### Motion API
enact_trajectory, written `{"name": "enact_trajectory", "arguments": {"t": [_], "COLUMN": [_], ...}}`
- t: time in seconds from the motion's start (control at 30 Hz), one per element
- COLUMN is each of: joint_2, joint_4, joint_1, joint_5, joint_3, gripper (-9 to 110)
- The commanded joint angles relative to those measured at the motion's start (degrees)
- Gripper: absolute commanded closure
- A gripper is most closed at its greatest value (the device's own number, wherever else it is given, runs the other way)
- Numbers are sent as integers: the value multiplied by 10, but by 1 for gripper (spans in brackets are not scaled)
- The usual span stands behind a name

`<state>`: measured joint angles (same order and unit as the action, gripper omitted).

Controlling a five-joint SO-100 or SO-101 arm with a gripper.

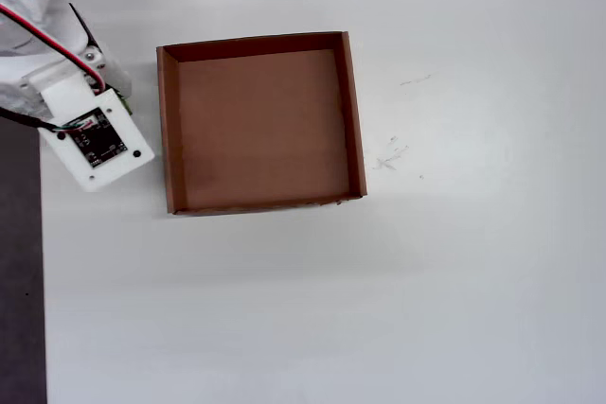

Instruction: Grasp a green cube and put it in a box.

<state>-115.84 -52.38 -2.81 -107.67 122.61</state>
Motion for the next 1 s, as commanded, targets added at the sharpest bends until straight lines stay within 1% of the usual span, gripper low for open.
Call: {"name": "enact_trajectory", "arguments": {"t": [0.0,0.27,0.5,0.7,0.97], "joint_2": [-56,-76,-54,2,55], "joint_4": [-25,-70,-58,-11,72], "joint_1": [23,106,157,170,170], "joint_5": [2,22,30,32,33], "joint_3": [-7,-36,-42,-53,-3], "gripper": [87,86,86,86,86]}}
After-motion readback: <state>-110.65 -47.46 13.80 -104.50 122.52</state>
